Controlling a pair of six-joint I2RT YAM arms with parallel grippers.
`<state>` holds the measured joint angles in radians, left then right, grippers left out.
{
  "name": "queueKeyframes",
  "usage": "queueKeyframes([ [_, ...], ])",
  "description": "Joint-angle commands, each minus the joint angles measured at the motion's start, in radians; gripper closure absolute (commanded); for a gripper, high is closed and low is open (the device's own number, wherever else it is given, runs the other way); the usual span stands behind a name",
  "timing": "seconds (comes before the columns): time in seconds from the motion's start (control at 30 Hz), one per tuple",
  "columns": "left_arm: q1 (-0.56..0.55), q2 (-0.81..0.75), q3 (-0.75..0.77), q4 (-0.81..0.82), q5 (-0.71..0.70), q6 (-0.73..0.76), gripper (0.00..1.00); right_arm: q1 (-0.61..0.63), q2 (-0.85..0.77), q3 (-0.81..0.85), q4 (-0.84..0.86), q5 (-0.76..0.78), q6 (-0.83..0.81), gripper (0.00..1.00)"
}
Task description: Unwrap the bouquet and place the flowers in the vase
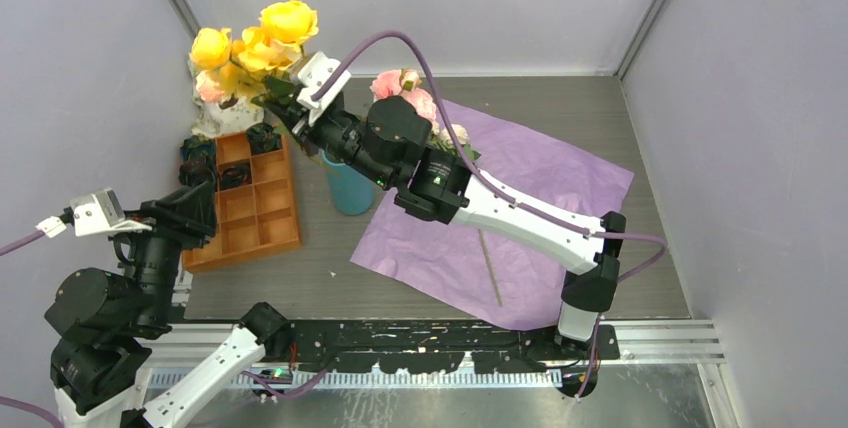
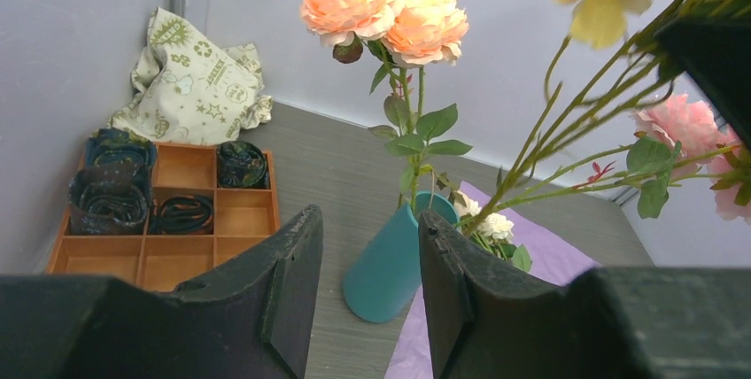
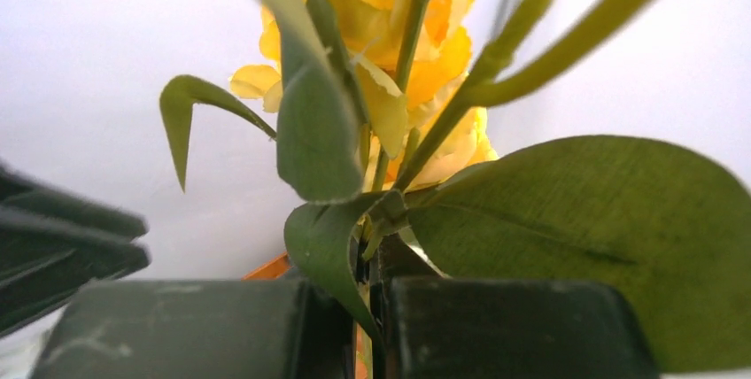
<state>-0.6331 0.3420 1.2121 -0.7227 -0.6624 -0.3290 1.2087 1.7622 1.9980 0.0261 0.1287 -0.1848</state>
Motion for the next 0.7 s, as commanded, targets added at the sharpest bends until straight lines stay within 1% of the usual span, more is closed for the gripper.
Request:
queueKeyframes([
  [0.0, 0.000, -0.013, -0.004, 0.042, 0.012, 0.013, 0.55, -0.002, -0.050, 0.004, 0.312, 0.167, -0.131, 0.99],
  [0.2, 0.000, -0.014, -0.009, 0.046, 0.014, 0.018, 0.55, -0.004, -0.001, 0.034, 0.411, 0.219, -0.200, 0.99],
  [0.37, 0.000, -0.024, -0.020, 0.044, 0.008, 0.018, 0.55, -0.003, 0.027, 0.055, 0.405, 0.239, -0.201, 0.99],
  [0.53, 0.000, -0.036, -0.019, 0.041, 0.003, 0.021, 0.55, -0.004, 0.019, -0.008, 0.433, 0.268, -0.169, 0.99],
  [0.67, 0.000, -0.041, -0.014, 0.035, 0.004, 0.017, 0.55, -0.009, 0.005, -0.098, 0.467, 0.298, -0.124, 0.99],
])
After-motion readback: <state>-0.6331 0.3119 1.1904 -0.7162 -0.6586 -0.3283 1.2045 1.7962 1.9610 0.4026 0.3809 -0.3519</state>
